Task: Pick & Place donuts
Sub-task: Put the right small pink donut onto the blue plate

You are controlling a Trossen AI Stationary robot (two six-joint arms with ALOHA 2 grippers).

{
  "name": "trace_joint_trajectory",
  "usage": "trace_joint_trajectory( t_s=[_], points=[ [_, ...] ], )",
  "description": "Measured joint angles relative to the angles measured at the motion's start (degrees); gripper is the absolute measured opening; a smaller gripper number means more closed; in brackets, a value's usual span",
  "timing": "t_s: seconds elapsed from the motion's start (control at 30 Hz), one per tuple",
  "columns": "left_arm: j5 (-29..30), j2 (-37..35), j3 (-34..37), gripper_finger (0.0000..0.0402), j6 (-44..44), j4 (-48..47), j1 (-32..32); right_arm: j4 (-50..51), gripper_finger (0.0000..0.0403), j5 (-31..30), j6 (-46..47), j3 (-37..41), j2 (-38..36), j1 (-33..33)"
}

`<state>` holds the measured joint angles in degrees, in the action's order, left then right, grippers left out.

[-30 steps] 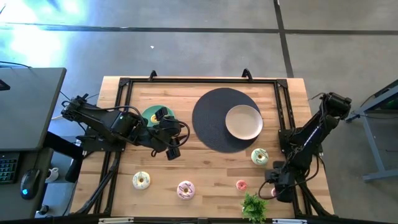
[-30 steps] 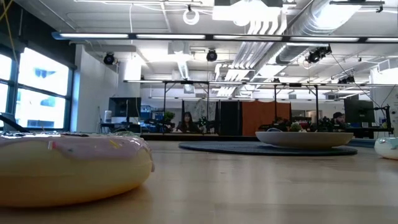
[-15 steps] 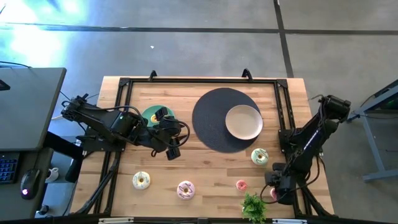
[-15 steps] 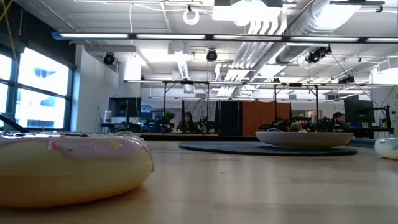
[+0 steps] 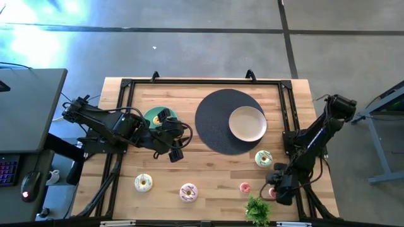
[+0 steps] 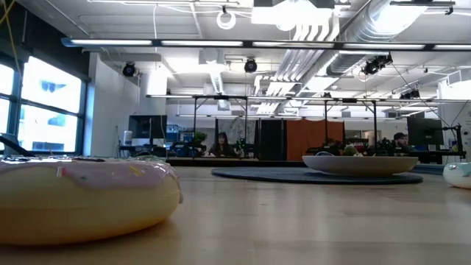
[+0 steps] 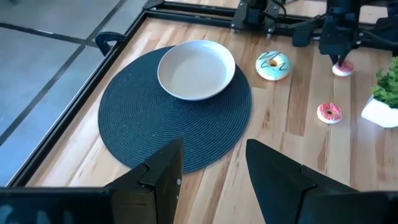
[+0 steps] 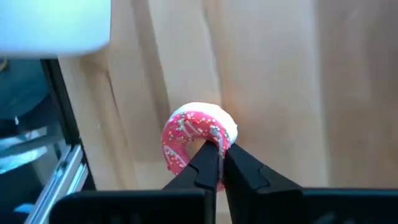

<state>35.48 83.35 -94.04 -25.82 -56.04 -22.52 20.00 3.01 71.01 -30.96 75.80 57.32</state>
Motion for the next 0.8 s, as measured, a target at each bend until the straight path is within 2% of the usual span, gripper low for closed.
trace_joint_trajectory(
  t_s=[0.2, 0.27, 0.4, 0.47, 0.57, 0.7, 0.8],
  points=[
    [1.28, 0.0, 0.0, 0.0172, 2.57, 3.09, 0.0, 10.86, 0.0018, -1.05, -8.14, -0.02, -3.82, -8.29],
    [1.57, 0.0, 0.0, 0.0172, 4.29, 4.1, 0.0, 11.3, 0.001, -5.17, -13.37, 0.0, -4.12, -13.0],
    [2.49, 0.0, 0.0, 0.0172, 5.08, 4.35, 0.0, 5.19, 0.0008, -18.62, -22.9, -0.04, -4.12, -24.1],
    [3.09, 0.0, 0.0, 0.0172, 5.14, 4.08, 0.0, -1.02, 0.0012, -23.86, -29.4, -0.04, -4.12, -29.5],
    [3.07, 0.0, 0.0, 0.0172, 5.08, 4.05, 0.0, -15.44, 0.0011, -27.87, -39.8, -0.04, -4.12, -36.94],
    [3.07, 0.0, 0.0, 0.0172, 5.07, 4.05, 0.0, -39.04, 0.0005, -26.56, -51.86, -0.13, -3.9, -44.9],
    [3.07, 0.0, 0.0, 0.0172, 5.85, 4.05, 0.0, -53.15, 0.0005, -25.84, -57.23, -0.26, -1.53, -49.38]
  ],
)
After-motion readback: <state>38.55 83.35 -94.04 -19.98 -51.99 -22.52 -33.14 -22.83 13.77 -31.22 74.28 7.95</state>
